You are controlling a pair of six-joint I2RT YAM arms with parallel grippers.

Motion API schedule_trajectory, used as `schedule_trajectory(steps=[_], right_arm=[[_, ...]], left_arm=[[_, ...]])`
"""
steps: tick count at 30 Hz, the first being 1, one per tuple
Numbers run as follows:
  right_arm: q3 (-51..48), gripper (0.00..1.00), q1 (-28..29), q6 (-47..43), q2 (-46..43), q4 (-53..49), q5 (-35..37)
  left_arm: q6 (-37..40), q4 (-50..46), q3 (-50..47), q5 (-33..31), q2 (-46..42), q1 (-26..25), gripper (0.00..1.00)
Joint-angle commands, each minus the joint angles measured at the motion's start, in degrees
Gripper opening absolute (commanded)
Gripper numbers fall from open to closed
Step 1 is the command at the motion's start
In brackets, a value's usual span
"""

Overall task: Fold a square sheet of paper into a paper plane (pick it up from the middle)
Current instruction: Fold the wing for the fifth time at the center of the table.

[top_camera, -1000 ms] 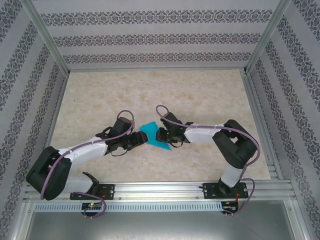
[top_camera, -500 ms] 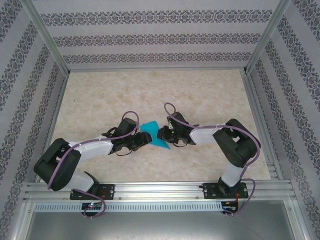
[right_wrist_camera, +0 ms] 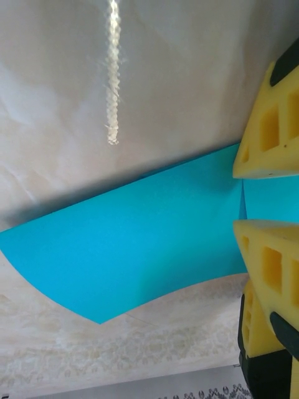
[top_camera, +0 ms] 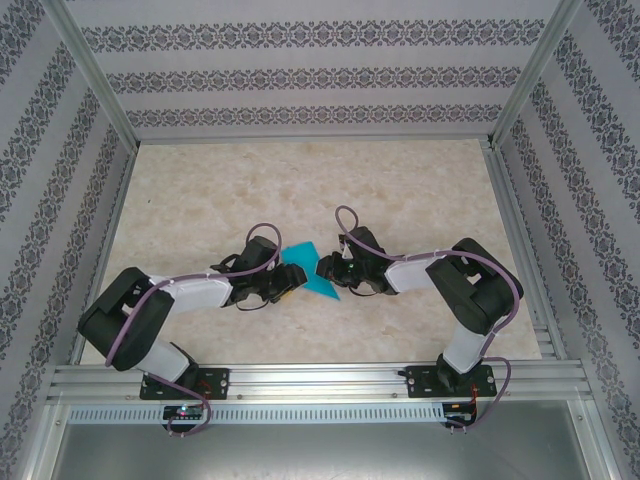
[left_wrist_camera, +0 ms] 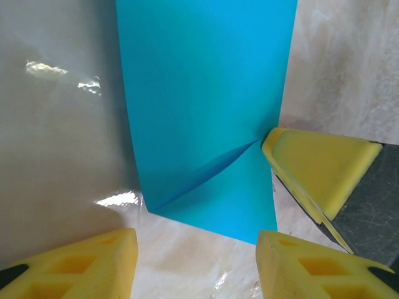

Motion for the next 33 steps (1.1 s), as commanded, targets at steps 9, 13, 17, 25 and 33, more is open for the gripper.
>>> schedule_trajectory(steps=[9, 13, 17, 25, 33], right_arm=[[-4.4, 0.25, -1.5, -0.6, 0.5, -0.3, 0.0], [-4.2, 0.29, -1.5, -3.0, -1.3, -1.0, -0.1], [-3.3, 0.39, -1.5, -8.8, -5.7, -3.9, 1.2], [-6.1, 0.64, -0.3, -23.6, -19.4, -9.6, 12.7], [-10.2, 0.62, 10.0, -37.5, -26.2, -6.2, 31.1]], left_arm=[[-0.3, 4.9, 3.2, 0.4, 2.7, -0.9, 0.49], [0.0, 6.2, 3.7, 0.4, 3.8, -0.9, 0.41], [0.2, 7.2, 4.2, 0.4, 4.6, -1.0, 0.24], [1.4, 2.6, 7.1, -0.6, 4.8, -1.0, 0.07], [2.8, -4.1, 10.5, -1.2, 4.3, -1.1, 0.07]])
